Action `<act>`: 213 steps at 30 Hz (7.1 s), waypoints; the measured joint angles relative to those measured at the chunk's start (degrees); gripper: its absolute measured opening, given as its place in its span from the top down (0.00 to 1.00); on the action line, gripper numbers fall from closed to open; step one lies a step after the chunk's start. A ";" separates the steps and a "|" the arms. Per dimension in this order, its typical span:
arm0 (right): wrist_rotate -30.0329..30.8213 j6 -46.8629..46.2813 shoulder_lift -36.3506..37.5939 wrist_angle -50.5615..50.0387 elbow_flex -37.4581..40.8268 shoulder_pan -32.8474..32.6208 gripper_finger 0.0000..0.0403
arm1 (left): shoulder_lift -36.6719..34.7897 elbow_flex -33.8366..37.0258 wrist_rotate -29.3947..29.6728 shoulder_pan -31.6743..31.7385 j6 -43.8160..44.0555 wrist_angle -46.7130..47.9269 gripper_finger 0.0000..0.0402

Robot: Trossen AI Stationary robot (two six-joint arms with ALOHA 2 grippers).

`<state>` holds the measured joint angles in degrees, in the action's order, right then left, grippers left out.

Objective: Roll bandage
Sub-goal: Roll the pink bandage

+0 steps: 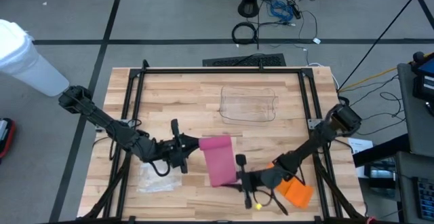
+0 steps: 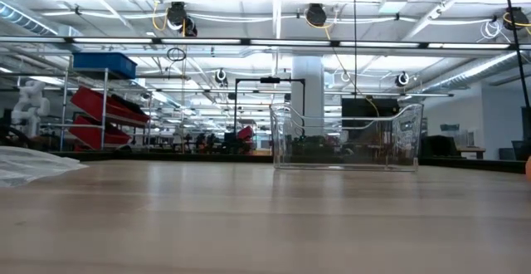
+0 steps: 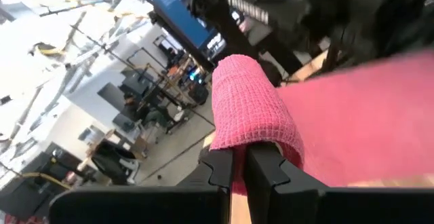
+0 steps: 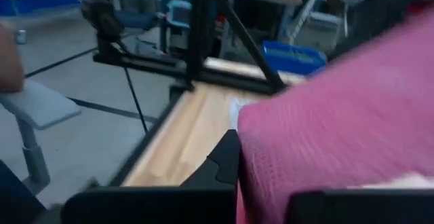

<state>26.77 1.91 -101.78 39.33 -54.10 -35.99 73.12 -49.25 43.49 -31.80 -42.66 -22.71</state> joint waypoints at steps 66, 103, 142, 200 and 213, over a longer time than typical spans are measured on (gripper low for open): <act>-10.65 -38.59 12.33 -40.82 -18.54 18.66 0.46 | 0.02 -1.77 -5.78 -6.24 -1.36 11.78 0.96; 13.84 -11.26 11.25 0.25 8.82 -0.59 0.42 | 0.02 -1.81 -5.72 -7.76 1.21 1.57 0.96; 7.26 13.35 0.17 17.69 3.75 9.83 0.90 | -0.11 -2.75 -7.40 -0.47 18.36 6.45 0.96; -7.53 -14.71 10.74 11.32 1.46 12.42 1.00 | 0.20 -2.82 -5.94 0.44 11.87 16.15 0.96; 4.08 -26.09 11.37 8.84 1.39 12.71 0.94 | 0.24 -2.75 -6.57 0.29 11.78 16.56 0.96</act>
<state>30.85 -24.18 -90.41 48.17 -52.71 -23.28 73.36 -52.01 36.93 -31.51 -30.87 -6.15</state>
